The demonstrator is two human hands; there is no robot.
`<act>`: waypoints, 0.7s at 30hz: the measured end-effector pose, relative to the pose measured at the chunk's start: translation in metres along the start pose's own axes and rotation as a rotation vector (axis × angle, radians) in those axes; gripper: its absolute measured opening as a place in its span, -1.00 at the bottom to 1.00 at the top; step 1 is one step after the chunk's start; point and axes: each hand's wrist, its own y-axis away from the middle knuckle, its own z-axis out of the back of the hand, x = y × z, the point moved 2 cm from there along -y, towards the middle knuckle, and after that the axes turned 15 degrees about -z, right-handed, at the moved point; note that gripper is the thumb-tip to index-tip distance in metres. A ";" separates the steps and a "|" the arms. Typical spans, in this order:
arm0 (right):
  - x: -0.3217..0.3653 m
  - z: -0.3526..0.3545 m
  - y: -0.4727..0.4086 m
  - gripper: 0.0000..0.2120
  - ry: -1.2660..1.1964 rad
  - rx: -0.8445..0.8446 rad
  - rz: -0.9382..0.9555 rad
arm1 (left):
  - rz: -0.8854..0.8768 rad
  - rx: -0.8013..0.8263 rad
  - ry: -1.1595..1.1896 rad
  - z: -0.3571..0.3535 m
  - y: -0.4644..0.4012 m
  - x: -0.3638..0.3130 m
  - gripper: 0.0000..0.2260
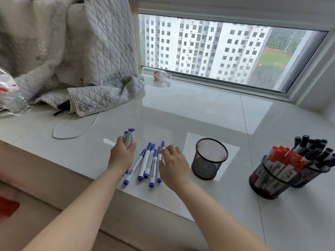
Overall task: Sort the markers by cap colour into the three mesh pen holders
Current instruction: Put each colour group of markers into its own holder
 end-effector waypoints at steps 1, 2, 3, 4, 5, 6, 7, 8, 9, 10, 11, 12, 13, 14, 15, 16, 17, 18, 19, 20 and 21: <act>0.000 -0.009 -0.006 -0.67 -0.003 0.118 -0.075 | 0.033 -0.052 0.069 0.001 -0.001 0.004 -0.82; -0.002 -0.016 -0.011 -0.64 -0.013 0.195 -0.166 | 0.084 -0.110 0.145 0.004 -0.002 0.009 -0.82; -0.003 -0.023 -0.016 -0.62 -0.018 0.250 -0.253 | 0.141 -0.163 0.220 0.006 -0.003 0.014 -0.81; -0.005 -0.028 -0.020 -0.60 -0.024 0.283 -0.328 | 0.198 -0.201 0.291 0.009 -0.004 0.020 -0.80; -0.006 -0.033 -0.023 -0.58 -0.032 0.307 -0.392 | 0.250 -0.229 0.363 0.011 -0.004 0.025 -0.80; -0.008 -0.037 -0.026 -0.58 -0.039 0.320 -0.446 | 0.293 -0.250 0.429 0.011 -0.003 0.029 -0.80; -0.010 -0.040 -0.028 -0.58 -0.044 0.326 -0.487 | 0.325 -0.265 0.483 0.011 -0.003 0.032 -0.79; -0.011 -0.043 -0.030 -0.58 -0.048 0.325 -0.519 | 0.346 -0.270 0.518 0.010 -0.002 0.036 -0.77; -0.012 -0.046 -0.030 -0.59 -0.053 0.319 -0.544 | 0.354 -0.265 0.534 0.009 -0.001 0.038 -0.77; -0.013 -0.048 -0.030 -0.60 -0.051 0.307 -0.555 | 0.351 -0.251 0.535 0.008 -0.001 0.039 -0.77; -0.013 -0.049 -0.030 -0.61 -0.043 0.291 -0.555 | 0.344 -0.234 0.533 0.007 -0.002 0.040 -0.78; -0.013 -0.051 -0.029 -0.62 -0.030 0.272 -0.554 | 0.337 -0.222 0.532 0.007 -0.002 0.040 -0.79; -0.013 -0.051 -0.030 -0.63 -0.020 0.257 -0.560 | 0.334 -0.216 0.537 0.006 -0.002 0.041 -0.79; -0.013 -0.051 -0.030 -0.65 -0.014 0.249 -0.570 | 0.332 -0.215 0.548 0.007 -0.002 0.041 -0.79; -0.012 -0.051 -0.031 -0.66 -0.012 0.250 -0.585 | 0.332 -0.213 0.562 0.007 -0.002 0.042 -0.79; -0.012 -0.050 -0.033 -0.68 -0.016 0.256 -0.601 | 0.333 -0.209 0.574 0.008 -0.002 0.043 -0.79; -0.011 -0.050 -0.035 -0.70 -0.021 0.272 -0.622 | 0.336 -0.202 0.582 0.009 -0.002 0.043 -0.79; -0.012 -0.048 -0.037 -0.72 -0.023 0.296 -0.642 | 0.344 -0.193 0.588 0.009 -0.002 0.043 -0.78; -0.013 -0.046 -0.040 -0.73 -0.017 0.336 -0.665 | 0.359 -0.184 0.597 0.011 -0.003 0.042 -0.78; -0.014 -0.044 -0.043 -0.71 -0.006 0.384 -0.679 | 0.382 -0.182 0.610 0.013 -0.004 0.042 -0.77; -0.015 -0.040 -0.046 -0.69 0.002 0.436 -0.691 | 0.411 -0.195 0.632 0.016 -0.006 0.041 -0.77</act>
